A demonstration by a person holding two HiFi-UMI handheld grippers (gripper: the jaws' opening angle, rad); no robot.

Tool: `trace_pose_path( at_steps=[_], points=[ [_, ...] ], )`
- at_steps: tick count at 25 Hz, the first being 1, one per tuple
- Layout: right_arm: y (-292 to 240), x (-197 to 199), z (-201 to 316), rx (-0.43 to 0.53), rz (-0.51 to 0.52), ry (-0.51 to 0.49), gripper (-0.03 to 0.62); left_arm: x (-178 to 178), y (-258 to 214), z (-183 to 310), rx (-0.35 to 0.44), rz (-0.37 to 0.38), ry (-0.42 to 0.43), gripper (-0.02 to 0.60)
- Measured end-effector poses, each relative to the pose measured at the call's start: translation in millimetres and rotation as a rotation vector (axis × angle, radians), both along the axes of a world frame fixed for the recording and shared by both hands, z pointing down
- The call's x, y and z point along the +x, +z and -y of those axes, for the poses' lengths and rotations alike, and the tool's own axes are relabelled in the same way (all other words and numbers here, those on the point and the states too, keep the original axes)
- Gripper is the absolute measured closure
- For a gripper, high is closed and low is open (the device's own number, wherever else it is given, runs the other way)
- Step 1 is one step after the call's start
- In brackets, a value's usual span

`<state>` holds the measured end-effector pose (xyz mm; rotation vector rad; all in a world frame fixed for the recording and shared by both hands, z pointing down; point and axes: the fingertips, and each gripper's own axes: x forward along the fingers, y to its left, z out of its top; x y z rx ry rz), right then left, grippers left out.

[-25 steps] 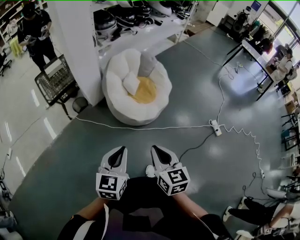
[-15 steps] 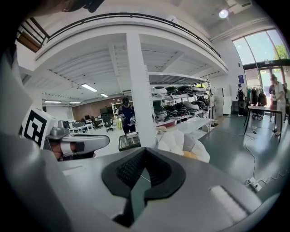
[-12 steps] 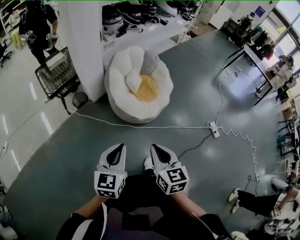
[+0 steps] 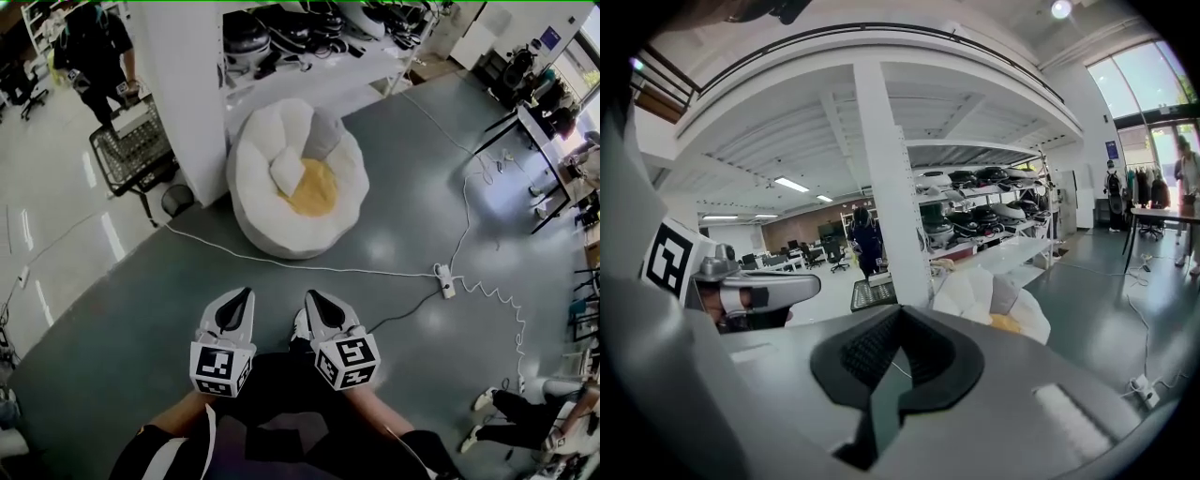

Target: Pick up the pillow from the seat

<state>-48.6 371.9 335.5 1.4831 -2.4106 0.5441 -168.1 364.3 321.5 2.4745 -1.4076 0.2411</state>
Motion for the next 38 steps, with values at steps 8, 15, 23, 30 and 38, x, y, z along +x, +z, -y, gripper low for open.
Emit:
trace_pose_path(
  at_steps=[8, 15, 23, 30, 38],
  points=[
    [4.0, 44.3, 69.2, -0.017, 0.014, -0.048, 0.592, 46.4, -3.8, 60.0, -0.015, 0.027, -0.039, 0.580],
    [8.1, 80.1, 111.9, -0.021, 0.019, -0.104, 0.592, 87.4, -6.0, 103.1, -0.016, 0.063, -0.074, 0.580],
    [5.7, 116.1, 135.8, -0.006, 0.027, -0.151, 0.592, 124.1, -18.3, 128.9, -0.004, 0.067, -0.129, 0.580],
    [9.6, 145.3, 147.5, -0.016, 0.029, -0.134, 0.592, 152.5, -16.0, 142.9, -0.008, 0.080, -0.108, 0.580],
    [16.0, 159.7, 161.5, -0.026, 0.013, -0.106, 0.592, 181.5, -14.6, 167.7, 0.008, 0.081, -0.027, 0.580]
  ],
)
